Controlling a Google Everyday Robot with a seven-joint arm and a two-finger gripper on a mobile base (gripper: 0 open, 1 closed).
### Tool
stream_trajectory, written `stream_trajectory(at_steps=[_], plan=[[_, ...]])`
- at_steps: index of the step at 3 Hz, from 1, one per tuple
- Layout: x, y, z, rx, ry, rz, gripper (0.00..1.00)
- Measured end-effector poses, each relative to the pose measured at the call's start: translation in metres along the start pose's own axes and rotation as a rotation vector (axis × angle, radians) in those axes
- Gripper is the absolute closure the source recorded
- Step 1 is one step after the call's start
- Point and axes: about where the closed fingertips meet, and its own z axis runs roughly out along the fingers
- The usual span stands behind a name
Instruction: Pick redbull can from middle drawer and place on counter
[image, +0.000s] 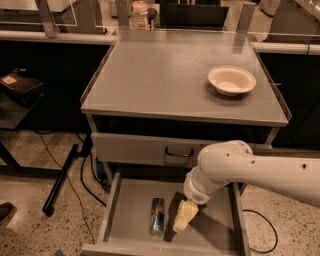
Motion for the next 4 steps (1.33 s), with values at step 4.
stream_trajectory(at_steps=[4], plan=[[-0.036, 0.006, 0.069, 0.014, -0.049, -0.034, 0.00]])
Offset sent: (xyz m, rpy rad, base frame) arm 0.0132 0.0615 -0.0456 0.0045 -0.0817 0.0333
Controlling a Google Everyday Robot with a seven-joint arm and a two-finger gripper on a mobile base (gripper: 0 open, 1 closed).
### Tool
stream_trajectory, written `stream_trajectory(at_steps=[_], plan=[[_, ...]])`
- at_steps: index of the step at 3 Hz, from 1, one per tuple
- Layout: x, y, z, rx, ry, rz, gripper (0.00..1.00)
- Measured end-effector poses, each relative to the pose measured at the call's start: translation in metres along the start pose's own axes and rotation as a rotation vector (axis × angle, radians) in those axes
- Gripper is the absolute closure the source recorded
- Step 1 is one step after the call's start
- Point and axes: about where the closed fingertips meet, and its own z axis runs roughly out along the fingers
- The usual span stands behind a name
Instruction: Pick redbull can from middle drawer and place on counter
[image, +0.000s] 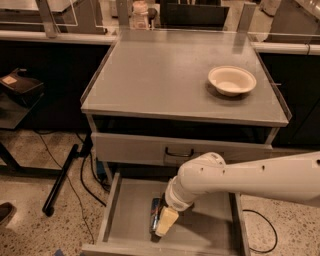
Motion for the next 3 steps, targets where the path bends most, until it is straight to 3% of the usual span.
stream_trajectory(at_steps=[2, 3], plan=[[-0.011, -0.007, 0.043, -0.041, -0.068, -0.039, 0.00], [-0.010, -0.005, 0.040, -0.035, -0.076, -0.046, 0.00]])
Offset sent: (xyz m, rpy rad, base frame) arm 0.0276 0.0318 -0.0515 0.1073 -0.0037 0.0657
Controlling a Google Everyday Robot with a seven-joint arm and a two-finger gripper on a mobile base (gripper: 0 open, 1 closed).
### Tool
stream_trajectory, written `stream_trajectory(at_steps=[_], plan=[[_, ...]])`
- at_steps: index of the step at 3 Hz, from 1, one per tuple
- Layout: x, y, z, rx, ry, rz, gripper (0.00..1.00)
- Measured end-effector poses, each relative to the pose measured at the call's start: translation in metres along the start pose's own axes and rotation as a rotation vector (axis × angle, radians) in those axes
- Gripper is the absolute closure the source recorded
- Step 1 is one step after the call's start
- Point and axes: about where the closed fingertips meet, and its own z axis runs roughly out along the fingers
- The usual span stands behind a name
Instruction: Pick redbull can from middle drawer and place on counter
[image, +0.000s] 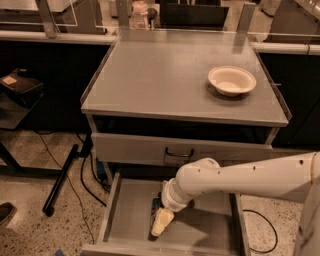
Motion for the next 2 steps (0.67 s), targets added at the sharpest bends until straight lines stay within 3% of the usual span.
stream_trajectory(at_steps=[2], plan=[[0.025, 0.003, 0.023, 0.019, -0.073, 0.056, 0.00]])
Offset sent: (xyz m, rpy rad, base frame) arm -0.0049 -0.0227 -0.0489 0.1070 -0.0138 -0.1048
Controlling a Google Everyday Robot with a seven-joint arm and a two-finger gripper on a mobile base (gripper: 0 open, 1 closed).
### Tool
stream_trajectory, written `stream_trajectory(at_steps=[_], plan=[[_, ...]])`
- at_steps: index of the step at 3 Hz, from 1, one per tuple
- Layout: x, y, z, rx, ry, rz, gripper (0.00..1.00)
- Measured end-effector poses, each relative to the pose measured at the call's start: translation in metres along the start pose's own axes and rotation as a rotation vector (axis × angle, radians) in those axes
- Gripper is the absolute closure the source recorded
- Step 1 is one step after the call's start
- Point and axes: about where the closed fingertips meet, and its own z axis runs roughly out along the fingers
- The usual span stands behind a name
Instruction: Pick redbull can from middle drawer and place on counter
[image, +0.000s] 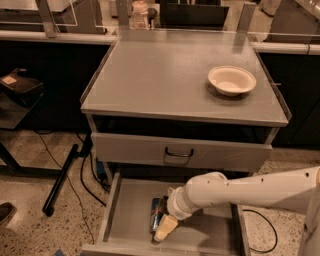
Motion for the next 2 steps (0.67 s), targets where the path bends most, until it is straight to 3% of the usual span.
stream_trajectory(at_steps=[2], plan=[[0.000, 0.002, 0.011, -0.014, -0.022, -0.003, 0.00]])
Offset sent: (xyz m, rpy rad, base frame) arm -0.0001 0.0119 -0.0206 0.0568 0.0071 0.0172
